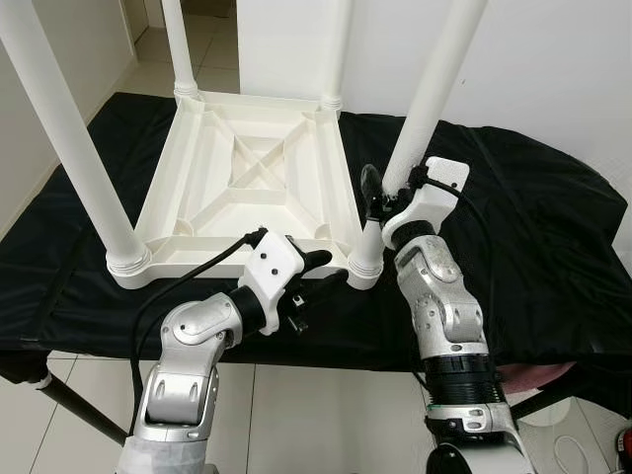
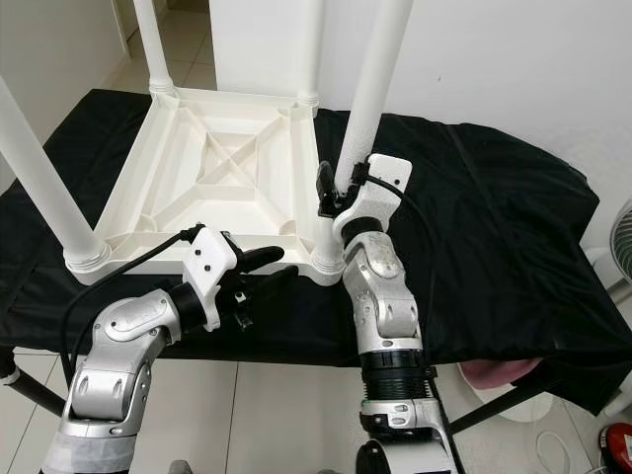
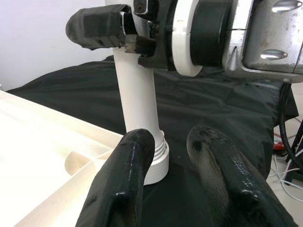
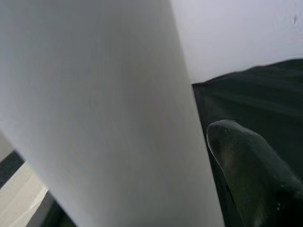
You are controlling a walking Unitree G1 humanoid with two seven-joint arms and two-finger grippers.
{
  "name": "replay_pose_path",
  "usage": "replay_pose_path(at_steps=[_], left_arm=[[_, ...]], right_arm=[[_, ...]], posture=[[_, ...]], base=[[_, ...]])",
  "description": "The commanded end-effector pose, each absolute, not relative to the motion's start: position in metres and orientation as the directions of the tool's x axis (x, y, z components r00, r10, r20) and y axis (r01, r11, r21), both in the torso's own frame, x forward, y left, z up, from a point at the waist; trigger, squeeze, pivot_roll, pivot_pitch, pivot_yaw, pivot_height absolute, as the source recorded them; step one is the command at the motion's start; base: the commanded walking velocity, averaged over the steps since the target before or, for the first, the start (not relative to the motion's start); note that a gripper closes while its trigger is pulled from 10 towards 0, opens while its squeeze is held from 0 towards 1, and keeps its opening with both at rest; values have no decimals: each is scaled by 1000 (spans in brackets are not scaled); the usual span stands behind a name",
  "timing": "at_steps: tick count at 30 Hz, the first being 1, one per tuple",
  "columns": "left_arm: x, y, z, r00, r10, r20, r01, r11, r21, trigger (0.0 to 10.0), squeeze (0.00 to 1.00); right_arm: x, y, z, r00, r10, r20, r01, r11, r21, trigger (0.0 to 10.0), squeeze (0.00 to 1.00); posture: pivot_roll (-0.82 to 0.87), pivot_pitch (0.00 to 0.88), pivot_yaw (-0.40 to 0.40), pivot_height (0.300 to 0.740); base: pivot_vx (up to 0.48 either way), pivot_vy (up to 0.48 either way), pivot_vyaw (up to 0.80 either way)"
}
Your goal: Building children table
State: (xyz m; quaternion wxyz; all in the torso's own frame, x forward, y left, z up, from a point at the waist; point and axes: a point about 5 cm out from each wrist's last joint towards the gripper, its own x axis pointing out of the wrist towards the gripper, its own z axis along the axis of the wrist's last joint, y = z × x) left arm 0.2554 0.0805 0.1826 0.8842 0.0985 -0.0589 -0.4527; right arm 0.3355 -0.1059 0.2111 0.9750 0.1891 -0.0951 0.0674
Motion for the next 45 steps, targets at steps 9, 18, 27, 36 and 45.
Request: replay_pose_path(at_steps=[9,18,27,36,45], left_arm=[[259,78,193,675,-735,73,706,671,228,10000,0],[261,73,195,667,-741,81,712,666,222,10000,0],[262,71,196,664,-743,86,715,664,218,10000,0],[261,70,198,662,-744,89,717,663,214,10000,0],[261,69,199,658,-748,89,722,660,206,10000,0]], right_arm=[[336,-115,216,979,40,198,-151,795,588,10000,0],[339,-133,209,988,8,153,-127,597,792,10000,0],[341,-145,200,991,6,137,-128,411,903,10000,0],[335,-151,174,991,49,124,-131,203,970,10000,0],[332,-171,114,999,9,-39,39,-56,998,10000,0]], posture=[[-17,0,-71,740],[-21,0,-61,740],[-20,0,-57,740],[-15,0,-50,740],[-13,0,-33,740]], base=[[0,0,0],[0,0,0],[0,0,0],[0,0,0],[0,0,0]])
